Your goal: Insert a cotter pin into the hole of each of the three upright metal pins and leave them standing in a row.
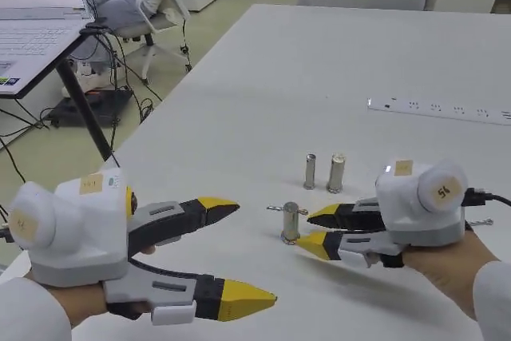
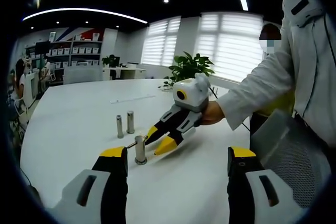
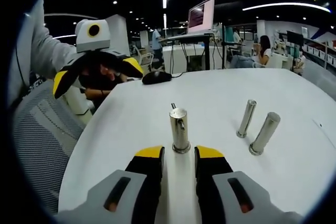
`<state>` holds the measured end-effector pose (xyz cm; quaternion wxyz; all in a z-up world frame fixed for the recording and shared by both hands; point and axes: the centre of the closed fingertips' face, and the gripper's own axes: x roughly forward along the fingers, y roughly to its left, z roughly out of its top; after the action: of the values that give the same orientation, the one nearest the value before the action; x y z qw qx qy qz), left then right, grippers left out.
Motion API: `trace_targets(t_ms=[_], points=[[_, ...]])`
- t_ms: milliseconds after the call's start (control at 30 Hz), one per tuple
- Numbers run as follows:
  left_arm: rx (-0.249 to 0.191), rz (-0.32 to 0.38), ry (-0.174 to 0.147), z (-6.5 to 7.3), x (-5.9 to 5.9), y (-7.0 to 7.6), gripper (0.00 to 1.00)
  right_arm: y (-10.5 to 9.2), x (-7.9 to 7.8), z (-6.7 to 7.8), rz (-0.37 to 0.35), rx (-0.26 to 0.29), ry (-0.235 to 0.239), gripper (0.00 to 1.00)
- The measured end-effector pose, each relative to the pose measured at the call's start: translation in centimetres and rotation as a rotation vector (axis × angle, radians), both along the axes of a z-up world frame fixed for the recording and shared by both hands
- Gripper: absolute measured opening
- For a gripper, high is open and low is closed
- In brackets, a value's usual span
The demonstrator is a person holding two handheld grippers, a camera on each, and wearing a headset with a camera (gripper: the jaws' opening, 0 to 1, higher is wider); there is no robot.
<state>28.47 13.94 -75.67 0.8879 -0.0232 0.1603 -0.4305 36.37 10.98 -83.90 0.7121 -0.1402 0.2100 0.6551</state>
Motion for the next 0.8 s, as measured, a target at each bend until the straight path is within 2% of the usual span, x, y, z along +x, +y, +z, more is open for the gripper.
trace_targets(t_ms=[533,800], points=[[-0.015,-0.034,-0.002,-0.2,-0.1,-1.7,0.78,-6.1,0.1,0.8,-0.084,-0.022,-0.001,0.26],[-0.015,-0.043,0.000,-0.2,-0.3,-2.2,0.78,-8.0,0.6,1.6,-0.122,-0.021,-0.005,0.30]])
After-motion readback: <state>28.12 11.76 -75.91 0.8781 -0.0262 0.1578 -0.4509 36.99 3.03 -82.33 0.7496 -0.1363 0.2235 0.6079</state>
